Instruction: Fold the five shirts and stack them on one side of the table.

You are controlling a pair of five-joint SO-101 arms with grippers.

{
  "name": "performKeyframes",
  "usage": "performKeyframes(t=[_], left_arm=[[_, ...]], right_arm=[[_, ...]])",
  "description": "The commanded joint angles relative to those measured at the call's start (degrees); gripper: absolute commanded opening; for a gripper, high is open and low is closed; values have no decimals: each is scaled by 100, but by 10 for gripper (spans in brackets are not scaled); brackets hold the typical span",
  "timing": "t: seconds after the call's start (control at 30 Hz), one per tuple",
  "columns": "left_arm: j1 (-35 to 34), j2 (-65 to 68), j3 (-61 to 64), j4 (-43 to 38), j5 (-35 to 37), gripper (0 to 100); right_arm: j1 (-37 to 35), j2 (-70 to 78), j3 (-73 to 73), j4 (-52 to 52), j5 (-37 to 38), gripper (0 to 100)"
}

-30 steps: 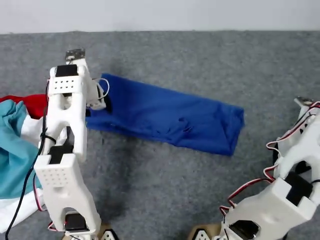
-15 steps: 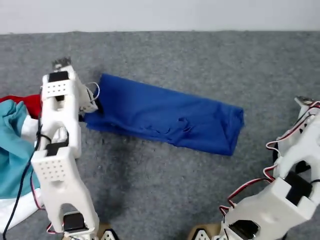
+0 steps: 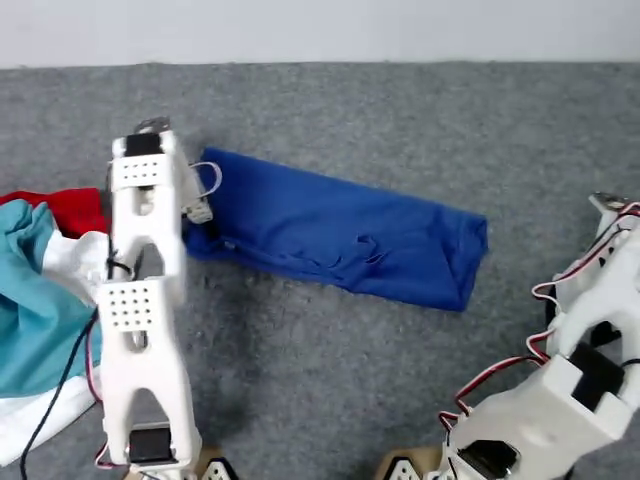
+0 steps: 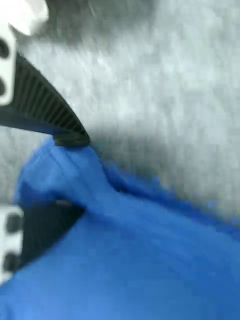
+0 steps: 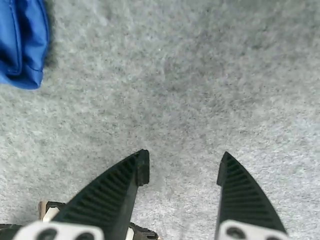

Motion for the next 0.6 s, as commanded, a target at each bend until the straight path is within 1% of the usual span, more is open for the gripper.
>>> performKeyframes(t=[0.0, 0.13, 0.2, 0.33, 0.4, 0.57], left_arm=[[141, 141, -215, 123, 18, 19], [510, 97, -224, 123, -44, 12], [738, -105, -215, 123, -343, 12], [1213, -888, -180, 123, -1178, 12], [1415, -1266, -145, 123, -1424, 12], [1934, -1925, 453, 123, -2004, 13]], right_arm=[[-48, -251, 0, -57, -62, 230], [-31, -295, -9, -40, -62, 230], [-31, -295, -9, -40, -62, 230], [-31, -295, -9, -31, -62, 230], [-22, -303, -35, -13, -79, 230], [-22, -725, -44, -48, -475, 230]])
